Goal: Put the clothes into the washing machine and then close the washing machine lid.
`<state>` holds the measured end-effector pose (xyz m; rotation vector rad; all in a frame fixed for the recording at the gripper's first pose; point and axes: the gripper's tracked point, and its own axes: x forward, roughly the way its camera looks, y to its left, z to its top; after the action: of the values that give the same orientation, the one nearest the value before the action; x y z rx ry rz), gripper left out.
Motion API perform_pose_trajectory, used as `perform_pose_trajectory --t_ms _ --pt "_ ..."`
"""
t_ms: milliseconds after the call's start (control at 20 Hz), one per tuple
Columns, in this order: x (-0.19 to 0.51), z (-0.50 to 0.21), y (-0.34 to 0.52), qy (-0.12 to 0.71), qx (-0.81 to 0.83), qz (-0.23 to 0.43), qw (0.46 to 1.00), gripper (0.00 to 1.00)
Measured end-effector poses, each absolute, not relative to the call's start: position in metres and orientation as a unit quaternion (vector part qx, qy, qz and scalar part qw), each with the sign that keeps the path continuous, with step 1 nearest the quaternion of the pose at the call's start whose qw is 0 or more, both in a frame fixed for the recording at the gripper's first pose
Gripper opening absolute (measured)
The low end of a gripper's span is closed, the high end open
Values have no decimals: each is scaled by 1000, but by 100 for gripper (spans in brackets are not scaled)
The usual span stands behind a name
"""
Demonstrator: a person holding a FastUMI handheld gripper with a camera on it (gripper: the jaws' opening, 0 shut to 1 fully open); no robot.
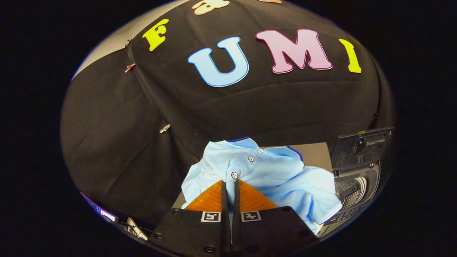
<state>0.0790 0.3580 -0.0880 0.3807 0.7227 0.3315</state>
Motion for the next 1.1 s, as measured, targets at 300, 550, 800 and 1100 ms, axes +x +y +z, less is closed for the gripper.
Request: perform_pose_trajectory --t_ms 300,550,800,1100 --pt "74 -44 289 315 198 161 914 6" --pt "72 -33 223 303 209 147 918 6" --pt "74 -26 148 298 204 134 923 6" --pt "66 -22 71 281 188 123 933 6"
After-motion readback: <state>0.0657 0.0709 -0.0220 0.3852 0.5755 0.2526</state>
